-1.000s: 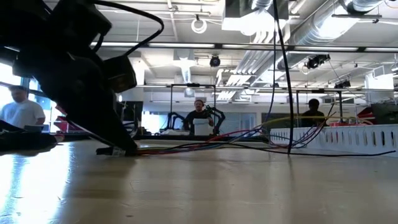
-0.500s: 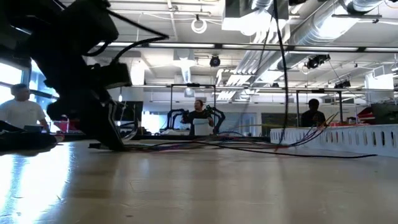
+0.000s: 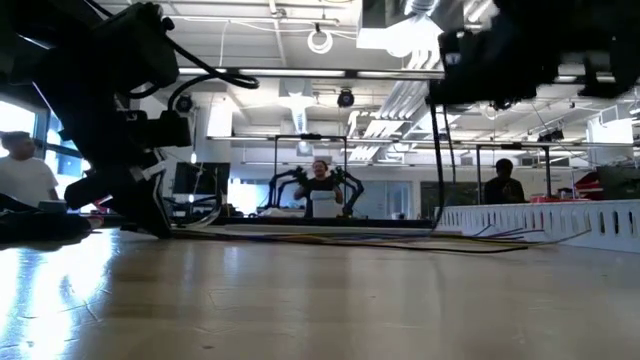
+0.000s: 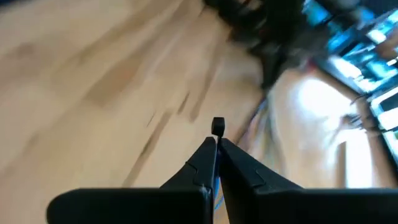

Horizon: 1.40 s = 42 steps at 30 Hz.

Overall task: Ziptie cables
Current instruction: Wrap the cables using a zip tie

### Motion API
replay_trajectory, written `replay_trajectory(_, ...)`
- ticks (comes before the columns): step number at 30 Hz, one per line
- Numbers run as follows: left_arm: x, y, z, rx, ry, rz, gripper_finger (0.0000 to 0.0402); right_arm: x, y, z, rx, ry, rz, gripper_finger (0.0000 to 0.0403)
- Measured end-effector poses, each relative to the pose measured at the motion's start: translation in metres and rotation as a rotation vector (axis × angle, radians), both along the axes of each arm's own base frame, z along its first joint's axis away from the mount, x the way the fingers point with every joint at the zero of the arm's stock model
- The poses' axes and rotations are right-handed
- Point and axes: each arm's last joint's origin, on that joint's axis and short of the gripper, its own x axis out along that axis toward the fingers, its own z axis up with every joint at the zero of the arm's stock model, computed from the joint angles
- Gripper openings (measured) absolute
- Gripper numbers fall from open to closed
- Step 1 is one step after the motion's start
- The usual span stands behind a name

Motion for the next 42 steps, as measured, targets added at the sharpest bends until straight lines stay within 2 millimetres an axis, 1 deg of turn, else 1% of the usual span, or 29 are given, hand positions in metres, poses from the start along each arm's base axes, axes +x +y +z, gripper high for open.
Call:
replay_trajectory(3, 0.0, 0.0, 0.0, 0.004, -0.002, 0.001, 0.0001, 0.003, 0.009, -0.02, -0.021, 0.065, 0.023, 0.0)
replay_trajectory(7, 0.0, 0.0, 0.0, 0.004, -0.006, 0.002, 0.0001, 0.004, 0.018, -0.04, 0.007, 0.141, 0.019, 0.0)
replay_trajectory(14, 0.001, 0.0, 0.001, 0.001, -0.012, 0.008, 0.0001, 0.003, 0.027, -0.064, 0.105, 0.27, 0.068, 0.0)
replay_trajectory(17, 0.001, 0.0, 0.001, 0.0, -0.014, 0.008, 0.0001, 0.003, 0.028, -0.073, 0.102, 0.301, 0.059, 0.0002)
replay_trajectory(19, 0.001, 0.0, 0.001, -0.002, -0.015, 0.008, 0.0001, 0.003, 0.027, -0.076, 0.089, 0.317, 0.051, 0.0011)
replay_trajectory(22, 0.001, 0.0, 0.001, -0.007, -0.015, 0.008, 0.0001, 0.003, 0.027, -0.076, 0.07, 0.331, 0.042, 0.0042)
replay_trajectory(26, 0.001, -0.001, 0.001, -0.01, -0.015, 0.007, 0.0001, 0.006, 0.028, -0.072, 0.002, 0.367, 0.052, 0.0101)
replay_trajectory(29, 0.001, -0.001, 0.001, -0.014, -0.016, 0.006, 0.0001, 0.009, 0.029, -0.066, -0.066, 0.439, 0.064, 0.014)
replay_trajectory(32, 0.001, -0.001, 0.001, -0.018, -0.016, 0.005, 0.0001, 0.011, 0.03, -0.056, -0.135, 0.554, 0.053, 0.0166)
replay_trajectory(35, 0.001, -0.001, 0.001, -0.019, -0.017, 0.006, 0.0001, 0.013, 0.031, -0.044, -0.2, 0.644, 0.075, 0.0177)
replay_trajectory(38, 0.001, -0.001, 0.001, -0.021, -0.018, 0.009, 0.0001, 0.018, 0.035, -0.034, -0.241, 0.651, 0.155, 0.0178)
replay_trajectory(42, 0.001, -0.001, 0.001, -0.029, -0.025, 0.021, 0.0001, 0.017, 0.039, -0.034, -0.312, 0.64, 0.295, 0.0173)
